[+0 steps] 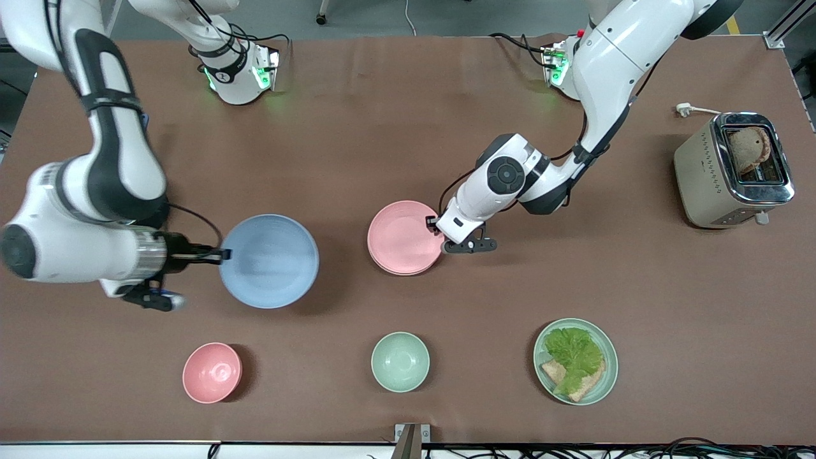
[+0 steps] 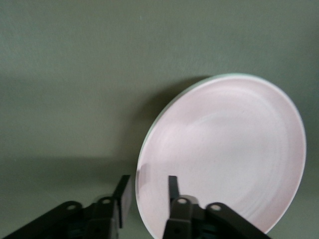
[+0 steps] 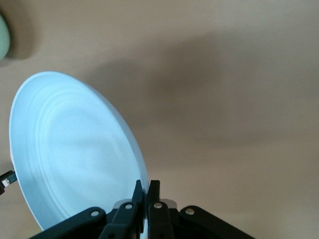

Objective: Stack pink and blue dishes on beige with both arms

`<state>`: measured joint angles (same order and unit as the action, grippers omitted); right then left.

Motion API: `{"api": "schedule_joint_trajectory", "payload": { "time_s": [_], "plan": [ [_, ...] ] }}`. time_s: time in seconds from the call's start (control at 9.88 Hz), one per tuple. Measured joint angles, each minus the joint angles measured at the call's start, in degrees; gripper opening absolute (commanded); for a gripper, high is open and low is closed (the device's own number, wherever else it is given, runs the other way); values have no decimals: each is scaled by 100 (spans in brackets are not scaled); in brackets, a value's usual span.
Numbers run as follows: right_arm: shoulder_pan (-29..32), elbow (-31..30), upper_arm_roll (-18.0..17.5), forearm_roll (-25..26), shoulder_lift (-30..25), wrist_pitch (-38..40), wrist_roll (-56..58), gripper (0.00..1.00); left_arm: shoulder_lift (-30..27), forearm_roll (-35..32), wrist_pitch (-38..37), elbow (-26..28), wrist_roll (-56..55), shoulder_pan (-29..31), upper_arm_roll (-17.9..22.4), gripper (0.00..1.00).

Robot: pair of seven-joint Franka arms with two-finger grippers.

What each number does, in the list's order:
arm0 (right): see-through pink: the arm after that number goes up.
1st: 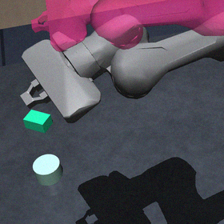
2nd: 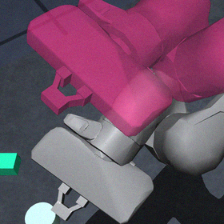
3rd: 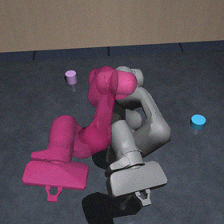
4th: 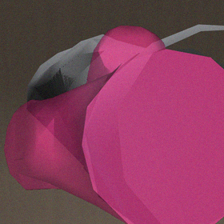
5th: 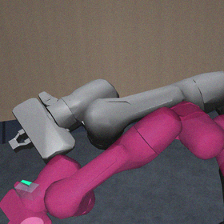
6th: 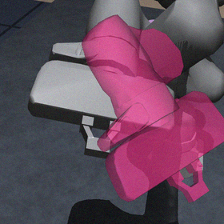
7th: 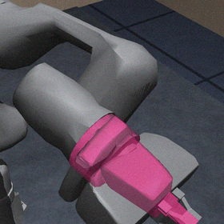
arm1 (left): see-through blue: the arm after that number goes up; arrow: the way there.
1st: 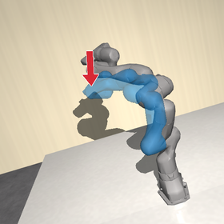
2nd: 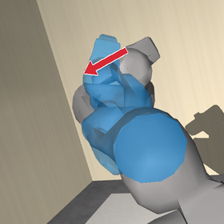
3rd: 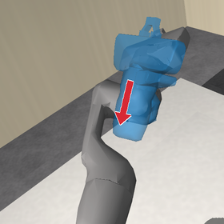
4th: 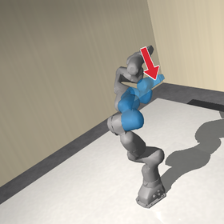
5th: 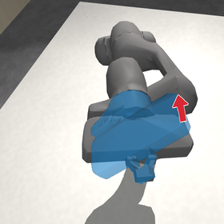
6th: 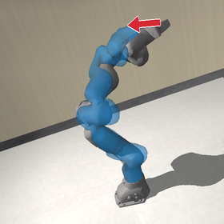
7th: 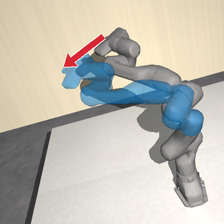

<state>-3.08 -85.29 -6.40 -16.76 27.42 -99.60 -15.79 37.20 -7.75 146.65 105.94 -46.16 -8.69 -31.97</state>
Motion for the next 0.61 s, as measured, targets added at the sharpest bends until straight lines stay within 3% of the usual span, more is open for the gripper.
{"api": "schedule_joint_trajectory", "payload": {
  "time_s": [0.3,0.61],
  "plan": [
    [-22,-563,-968,27,-10,-701,-793,0,-962,-67,-283,26,114,186,220,100],
    [-91,-1492,-1743,33,-6,-2247,-1329,2,-2373,-67,-1852,209,1075,211,1039,100]
  ]
}}
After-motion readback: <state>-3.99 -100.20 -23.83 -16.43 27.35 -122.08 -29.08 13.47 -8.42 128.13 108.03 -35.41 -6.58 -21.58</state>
